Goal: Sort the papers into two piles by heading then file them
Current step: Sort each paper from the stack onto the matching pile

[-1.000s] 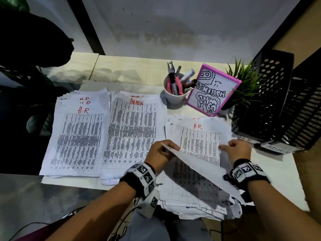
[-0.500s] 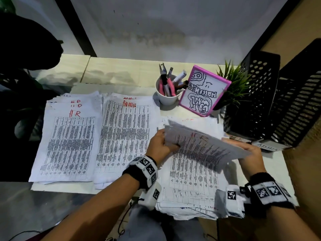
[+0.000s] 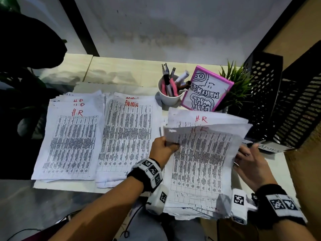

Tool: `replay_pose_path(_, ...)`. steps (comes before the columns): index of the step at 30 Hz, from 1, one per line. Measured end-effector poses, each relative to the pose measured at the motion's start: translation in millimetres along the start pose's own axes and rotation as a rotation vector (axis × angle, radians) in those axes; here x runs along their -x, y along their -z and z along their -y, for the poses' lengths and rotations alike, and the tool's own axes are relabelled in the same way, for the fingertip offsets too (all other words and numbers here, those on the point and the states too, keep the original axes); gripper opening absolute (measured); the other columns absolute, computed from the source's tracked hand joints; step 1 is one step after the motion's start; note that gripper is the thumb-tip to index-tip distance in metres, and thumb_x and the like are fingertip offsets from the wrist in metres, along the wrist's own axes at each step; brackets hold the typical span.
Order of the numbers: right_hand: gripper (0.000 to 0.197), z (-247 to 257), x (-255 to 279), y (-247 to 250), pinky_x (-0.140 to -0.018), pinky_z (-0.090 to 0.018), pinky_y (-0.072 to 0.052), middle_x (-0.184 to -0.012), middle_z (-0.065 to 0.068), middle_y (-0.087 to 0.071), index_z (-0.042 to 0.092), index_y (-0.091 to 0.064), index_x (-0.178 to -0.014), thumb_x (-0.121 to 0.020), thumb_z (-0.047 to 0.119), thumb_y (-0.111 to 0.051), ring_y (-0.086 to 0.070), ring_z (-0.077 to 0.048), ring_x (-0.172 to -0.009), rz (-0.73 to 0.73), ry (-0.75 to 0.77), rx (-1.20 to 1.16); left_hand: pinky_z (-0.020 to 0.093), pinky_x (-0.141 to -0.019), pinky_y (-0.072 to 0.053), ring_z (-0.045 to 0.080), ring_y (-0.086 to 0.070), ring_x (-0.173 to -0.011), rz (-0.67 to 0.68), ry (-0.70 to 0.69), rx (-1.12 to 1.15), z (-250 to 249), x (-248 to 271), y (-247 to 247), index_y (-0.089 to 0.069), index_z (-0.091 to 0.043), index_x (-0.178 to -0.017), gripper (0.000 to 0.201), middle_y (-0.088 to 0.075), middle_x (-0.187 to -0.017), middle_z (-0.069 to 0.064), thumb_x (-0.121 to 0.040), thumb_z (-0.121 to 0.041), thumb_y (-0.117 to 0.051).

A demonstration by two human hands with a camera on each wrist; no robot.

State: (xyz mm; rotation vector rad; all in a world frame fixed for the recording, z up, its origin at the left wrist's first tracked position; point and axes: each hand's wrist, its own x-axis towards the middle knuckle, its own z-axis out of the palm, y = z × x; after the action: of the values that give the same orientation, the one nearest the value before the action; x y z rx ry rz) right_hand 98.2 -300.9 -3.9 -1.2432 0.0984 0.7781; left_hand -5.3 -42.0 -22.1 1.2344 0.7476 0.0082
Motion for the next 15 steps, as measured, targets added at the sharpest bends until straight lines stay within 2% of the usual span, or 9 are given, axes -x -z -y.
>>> replay_pose_path(3,0.072,-1.1,-9.7,-5.7,-0.066,-0.022,-0.056,-0.106,-0.014,-0.071,0.01,-0.067,-0.105,-0.045,0.045,-0.088,-0.069,-0.017,-0.085,-0.134,0.033,0.288,0.047,-0.098,-0.048,0.024,-0.063,-0.107,-0.037,-0.073,-0.009,-6.1,-0.9,-1.0,-0.063,-0.038,-0.098,0.04,-0.068,-0.111,0.005,-0.068,-0.013,-0.073)
replay_pose_path(4,0.073,-1.7,-13.3,-9.2,-0.063,-0.021,-0.055,-0.099,-0.012,-0.073,0.008,-0.069,-0.101,-0.04,0.042,-0.091,-0.069,-0.015,-0.079,-0.143,0.066,0.304,0.047,-0.097,-0.049,0.023,-0.063,-0.107,-0.049,-0.105,-0.005,-10.2,0.6,-1.0,-0.055,-0.038,-0.104,0.044,-0.066,-0.114,0.006,-0.071,-0.014,-0.073)
replay_pose_path(5,0.069,-1.0,-15.6,-13.1,-0.063,-0.02,-0.055,-0.095,-0.011,-0.074,0.007,-0.069,-0.1,-0.042,0.038,-0.091,-0.07,-0.014,-0.077,-0.165,0.085,0.299,0.046,-0.096,-0.05,0.023,-0.063,-0.106,-0.068,-0.134,-0.016,-12.2,1.4,-1.5,-0.046,-0.033,-0.11,0.046,-0.064,-0.114,0.004,-0.076,-0.015,-0.072)
replay_pose_path(6,0.057,-0.2,-18.2,-18.9,-0.064,-0.02,-0.054,-0.093,-0.009,-0.075,0.006,-0.068,-0.101,-0.053,0.029,-0.087,-0.07,-0.013,-0.076,-0.18,0.093,0.284,0.042,-0.095,-0.05,0.021,-0.063,-0.104,-0.093,-0.161,-0.037,-15.5,3.6,-1.4,-0.039,-0.028,-0.115,0.049,-0.063,-0.111,-0.002,-0.081,-0.015,-0.07)
replay_pose_path(8,0.024,3.1,-25.4,-29.4,-0.062,-0.019,-0.054,-0.087,-0.004,-0.075,0.005,-0.065,-0.101,-0.078,0.006,-0.069,-0.069,-0.013,-0.073,-0.197,0.094,0.248,0.03,-0.091,-0.05,0.014,-0.062,-0.099,-0.137,-0.214,-0.099,-25.1,10.7,1.7,-0.03,-0.022,-0.118,0.05,-0.058,-0.103,-0.013,-0.085,-0.01,-0.066)
replay_pose_path(10,0.008,2.3,-35.8,-42.1,-0.059,-0.024,-0.053,-0.078,-0.006,-0.07,0.0,-0.062,-0.093,-0.086,0.004,-0.063,-0.063,-0.022,-0.066,-0.155,0.059,0.279,0.011,-0.078,-0.047,-0.001,-0.059,-0.091,-0.194,-0.283,-0.142,-34.0,17.7,18.1,-0.028,-0.016,-0.113,0.045,-0.053,-0.099,-0.013,-0.086,-0.003,-0.061)
replay_pose_path(11,0.01,1.7,-42.1,-50.3,-0.057,-0.024,-0.051,-0.073,-0.008,-0.065,-0.002,-0.059,-0.088,-0.087,0.007,-0.063,-0.059,-0.023,-0.062,-0.139,0.049,0.329,0.006,-0.073,-0.044,-0.006,-0.055,-0.085,-0.237,-0.322,-0.182,-39.9,20.1,32.2,-0.028,-0.014,-0.109,0.041,-0.049,-0.096,-0.012,-0.087,-0.002,-0.06)
replay_pose_path(13,0.007,-0.6,-53.4,-61.1,-0.053,-0.021,-0.052,-0.069,-0.004,-0.066,0.003,-0.062,-0.085,-0.09,0.007,-0.06,-0.062,-0.015,-0.056,-0.168,0.037,0.441,0.009,-0.069,-0.041,-0.009,-0.048,-0.077,-0.319,-0.393,-0.284,-53.3,21.6,66.1,-0.033,-0.013,-0.1,0.033,-0.045,-0.089,-0.009,-0.086,-0.004,-0.061)
replay_pose_path(15,0.005,-8.9,-66.6,-60.6,-0.05,-0.021,-0.052,-0.074,-0.008,-0.067,0.005,-0.065,-0.092,-0.088,0.006,-0.063,-0.064,-0.01,-0.054,-0.255,0.028,0.596,0.017,-0.074,-0.041,-0.004,-0.049,-0.08,-0.409,-0.416,-0.35,-64.6,19.3,112.9,-0.042,-0.012,-0.092,0.022,-0.05,-0.087,-0.006,-0.086,-0.008,-0.063)
